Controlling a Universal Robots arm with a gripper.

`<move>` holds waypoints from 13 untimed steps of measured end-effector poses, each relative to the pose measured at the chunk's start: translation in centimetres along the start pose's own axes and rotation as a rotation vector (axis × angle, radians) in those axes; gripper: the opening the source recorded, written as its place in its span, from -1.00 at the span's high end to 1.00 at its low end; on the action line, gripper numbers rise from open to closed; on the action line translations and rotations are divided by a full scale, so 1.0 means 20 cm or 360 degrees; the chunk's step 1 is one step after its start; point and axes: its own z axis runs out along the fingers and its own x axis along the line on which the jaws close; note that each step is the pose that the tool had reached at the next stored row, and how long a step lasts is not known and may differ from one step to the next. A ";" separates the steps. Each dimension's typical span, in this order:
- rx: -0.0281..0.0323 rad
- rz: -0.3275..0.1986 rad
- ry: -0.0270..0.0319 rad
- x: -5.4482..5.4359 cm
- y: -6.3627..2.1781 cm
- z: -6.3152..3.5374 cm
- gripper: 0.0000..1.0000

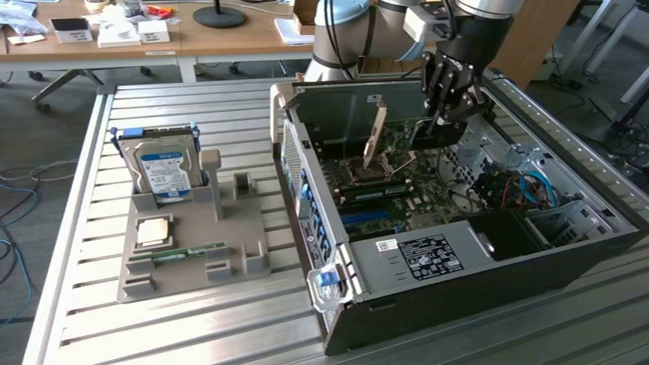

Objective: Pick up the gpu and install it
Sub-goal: 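Insert the gpu into the slot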

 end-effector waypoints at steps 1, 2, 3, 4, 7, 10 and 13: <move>-0.00001 0.0000 0.00002 0.00 0.000 0.001 0.47; -0.00002 0.0000 0.00003 0.00 0.000 0.002 0.47; -0.00001 0.0000 0.00002 0.00 0.000 0.002 0.47; 0.00000 0.0000 0.00000 0.00 0.000 0.005 0.47; 0.00000 0.0000 0.00000 0.00 0.000 0.006 0.47; 0.00001 0.0000 -0.00006 0.00 0.000 0.014 0.47; 0.00001 0.0000 -0.00002 0.00 0.000 0.025 0.47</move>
